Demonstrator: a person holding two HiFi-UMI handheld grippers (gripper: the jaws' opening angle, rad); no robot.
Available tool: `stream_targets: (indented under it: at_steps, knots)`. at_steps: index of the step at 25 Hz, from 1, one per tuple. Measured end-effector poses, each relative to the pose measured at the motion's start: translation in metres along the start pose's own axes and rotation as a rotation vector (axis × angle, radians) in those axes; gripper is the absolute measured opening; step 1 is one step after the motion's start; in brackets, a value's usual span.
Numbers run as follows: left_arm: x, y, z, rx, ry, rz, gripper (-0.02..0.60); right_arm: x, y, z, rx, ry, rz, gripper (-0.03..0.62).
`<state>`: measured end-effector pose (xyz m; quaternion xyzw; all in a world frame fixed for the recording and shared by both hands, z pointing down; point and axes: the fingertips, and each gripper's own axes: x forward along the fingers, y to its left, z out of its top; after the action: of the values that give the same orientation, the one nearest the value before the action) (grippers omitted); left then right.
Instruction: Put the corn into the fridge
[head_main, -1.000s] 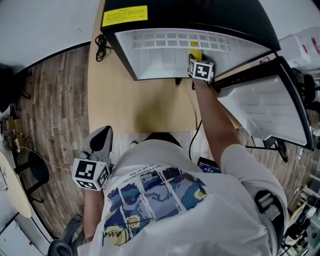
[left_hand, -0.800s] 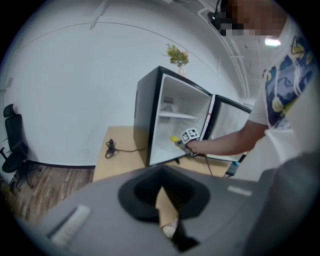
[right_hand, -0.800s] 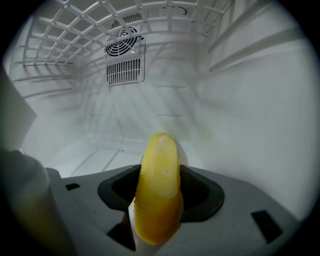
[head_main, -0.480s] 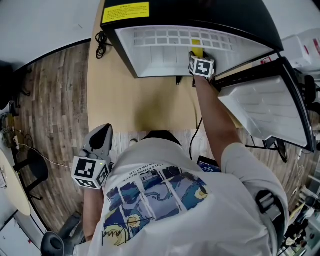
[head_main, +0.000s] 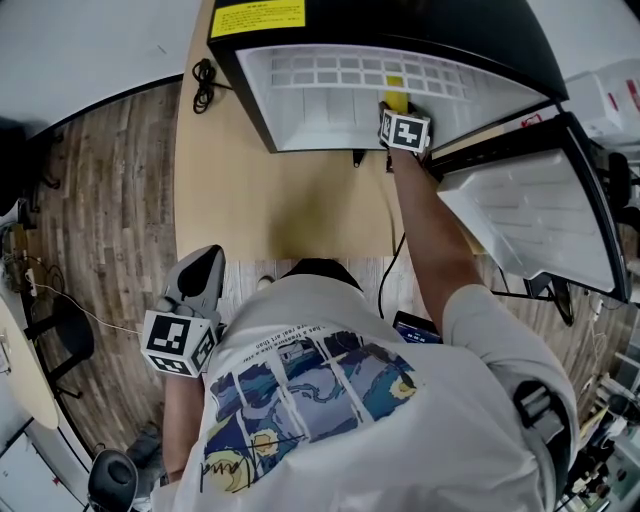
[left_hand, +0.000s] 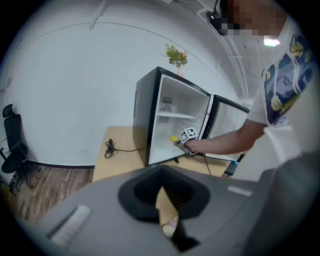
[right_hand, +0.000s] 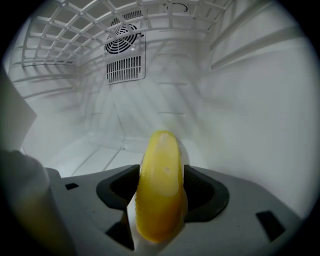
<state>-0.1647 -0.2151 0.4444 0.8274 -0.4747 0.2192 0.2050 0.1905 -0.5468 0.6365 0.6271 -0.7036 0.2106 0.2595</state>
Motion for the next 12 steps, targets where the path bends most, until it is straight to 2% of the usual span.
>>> stream_targets:
  at_steps: [12]
  knots:
    - [-0.006,-0.003,-0.005,0.015,-0.002,-0.040,0.009,-0.023,-0.002,-0.023,0.033,0.015,-0.001,0.259]
